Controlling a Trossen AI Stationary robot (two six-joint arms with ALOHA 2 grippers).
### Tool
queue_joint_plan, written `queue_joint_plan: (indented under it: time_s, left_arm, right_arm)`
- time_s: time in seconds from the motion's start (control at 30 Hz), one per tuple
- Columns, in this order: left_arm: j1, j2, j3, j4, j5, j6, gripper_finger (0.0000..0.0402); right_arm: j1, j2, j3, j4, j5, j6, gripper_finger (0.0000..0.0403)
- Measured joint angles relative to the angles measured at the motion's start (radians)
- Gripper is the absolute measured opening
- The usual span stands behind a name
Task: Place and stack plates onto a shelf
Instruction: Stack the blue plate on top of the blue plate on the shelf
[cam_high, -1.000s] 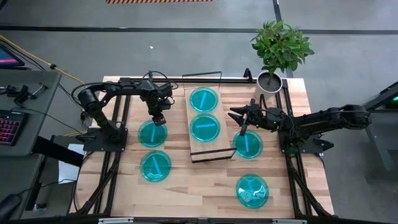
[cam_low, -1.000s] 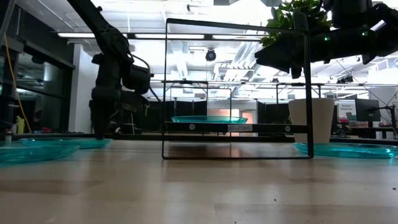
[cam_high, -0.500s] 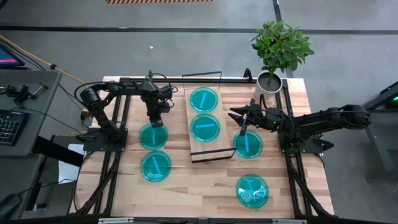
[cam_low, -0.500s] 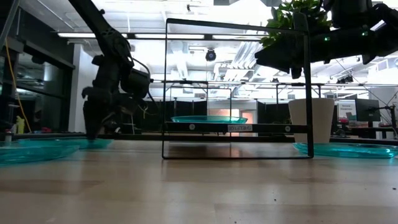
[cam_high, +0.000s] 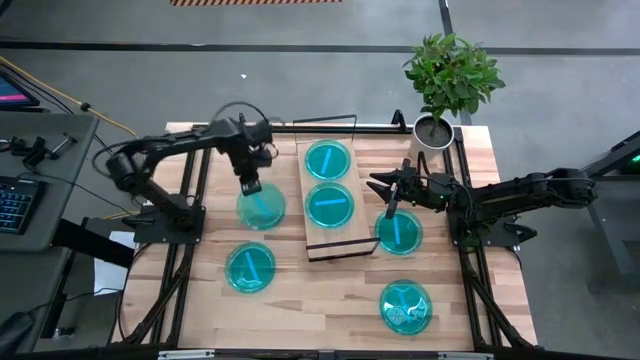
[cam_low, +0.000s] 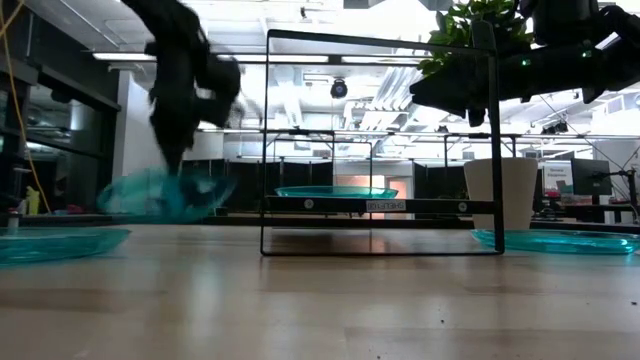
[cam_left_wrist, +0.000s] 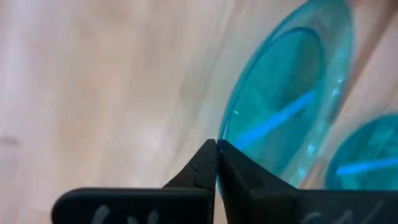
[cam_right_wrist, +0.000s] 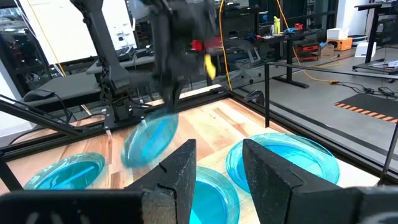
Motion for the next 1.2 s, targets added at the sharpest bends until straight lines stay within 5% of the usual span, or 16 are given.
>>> queue_joint_plan:
  time_s: [0.13, 0.43, 0.8, 1.0, 1.2]
  left_arm:
    - [0.000, -0.123, 0.075, 0.051, 0.001, -0.050, 0.0000]
    - [-0.038, -0.234, 0.043, 0.567, -0.008, -0.318, 0.0000]
    - [-0.167, -0.130, -0.299, 1.274, -0.234, -0.657, 0.0000]
    - [-0.180, -0.037, -0.330, 1.357, -0.358, -0.757, 0.0000]
    - [-0.194, 0.088, -0.330, 1.490, -0.362, -0.812, 0.0000]
  right_arm:
    - [0.000, 0.000, 0.000, 0.000, 0.000, 0.000, 0.0123]
    - [0.000, 0.000, 0.000, 0.000, 0.000, 0.002, 0.0123]
    - [0.000, 0.000, 0.000, 0.000, 0.000, 0.002, 0.0123]
    - [0.000, 0.000, 0.000, 0.000, 0.000, 0.000, 0.0123]
    - [0.000, 0.000, 0.000, 0.000, 0.000, 0.000, 0.0123]
